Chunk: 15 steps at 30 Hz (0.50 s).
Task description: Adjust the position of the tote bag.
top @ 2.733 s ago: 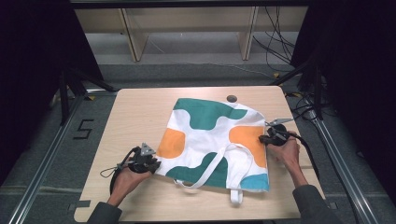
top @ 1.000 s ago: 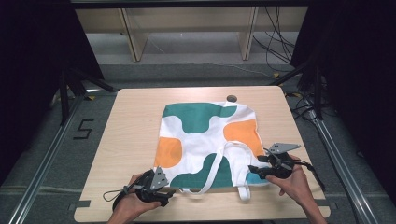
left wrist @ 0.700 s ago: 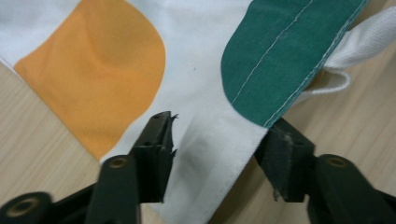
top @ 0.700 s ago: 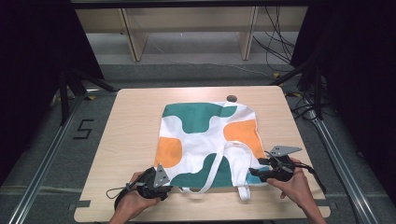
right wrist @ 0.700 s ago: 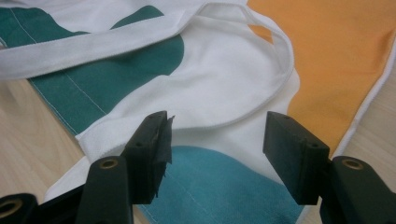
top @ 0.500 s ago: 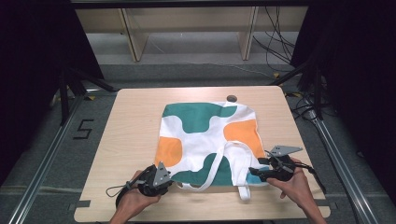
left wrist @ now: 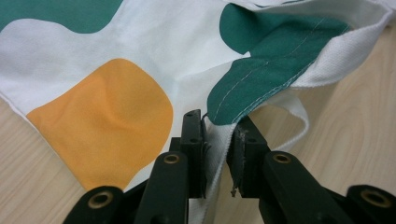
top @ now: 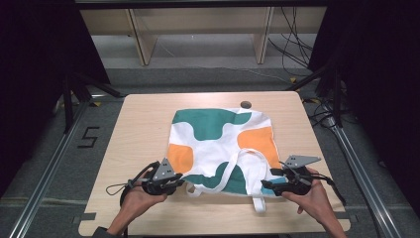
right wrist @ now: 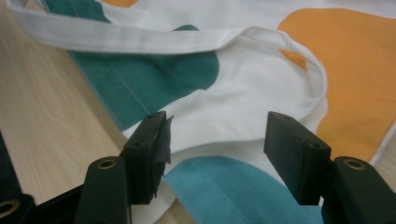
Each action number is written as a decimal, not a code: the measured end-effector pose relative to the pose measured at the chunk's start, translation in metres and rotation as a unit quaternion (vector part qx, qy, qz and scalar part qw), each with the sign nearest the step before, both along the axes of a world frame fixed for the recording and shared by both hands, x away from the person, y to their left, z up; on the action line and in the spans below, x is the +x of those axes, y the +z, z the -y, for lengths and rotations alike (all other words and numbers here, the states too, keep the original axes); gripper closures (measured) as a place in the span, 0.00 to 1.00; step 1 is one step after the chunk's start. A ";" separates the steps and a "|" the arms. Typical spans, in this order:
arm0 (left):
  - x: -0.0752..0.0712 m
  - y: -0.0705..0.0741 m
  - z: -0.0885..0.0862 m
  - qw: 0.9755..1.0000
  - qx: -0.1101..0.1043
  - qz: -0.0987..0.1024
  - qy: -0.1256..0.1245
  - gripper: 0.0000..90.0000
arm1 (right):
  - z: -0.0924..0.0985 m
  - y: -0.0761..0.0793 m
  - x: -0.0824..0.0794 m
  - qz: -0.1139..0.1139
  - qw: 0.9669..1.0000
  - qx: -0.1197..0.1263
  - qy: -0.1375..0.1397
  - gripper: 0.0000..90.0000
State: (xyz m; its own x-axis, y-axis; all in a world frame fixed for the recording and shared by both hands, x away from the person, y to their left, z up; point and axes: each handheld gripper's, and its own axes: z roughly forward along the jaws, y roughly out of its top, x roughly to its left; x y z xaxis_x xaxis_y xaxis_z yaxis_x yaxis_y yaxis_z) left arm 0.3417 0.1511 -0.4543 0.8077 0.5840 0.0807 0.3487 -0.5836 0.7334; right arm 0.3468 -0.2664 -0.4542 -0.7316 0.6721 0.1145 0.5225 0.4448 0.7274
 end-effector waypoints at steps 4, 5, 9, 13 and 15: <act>0.003 0.002 0.004 1.000 0.021 0.012 0.006 0.88 | -0.003 0.000 -0.005 0.004 1.000 -0.009 0.017 0.45; 0.004 0.003 0.005 1.000 0.013 0.016 0.008 0.88 | -0.005 0.000 -0.008 -0.009 1.000 -0.009 0.015 0.45; 0.008 0.014 0.008 0.999 0.015 0.030 0.009 0.95 | -0.006 0.000 -0.011 0.000 0.999 -0.015 0.029 0.43; 0.015 0.022 0.005 0.999 -0.011 0.028 0.023 0.97 | -0.007 -0.002 -0.017 -0.004 0.999 -0.016 0.036 0.39; 0.017 0.026 0.004 0.999 -0.016 0.036 0.032 0.97 | -0.008 -0.003 -0.018 -0.003 0.999 -0.020 0.039 0.38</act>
State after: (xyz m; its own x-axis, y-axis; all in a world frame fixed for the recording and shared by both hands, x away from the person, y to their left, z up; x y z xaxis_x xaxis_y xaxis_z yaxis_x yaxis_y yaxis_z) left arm 0.3589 0.1471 -0.4279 0.7617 0.6372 0.1171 0.3302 -0.5373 0.7761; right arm 0.3283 -0.2588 -0.4571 -0.7817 0.6167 0.0930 0.4889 0.5135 0.7052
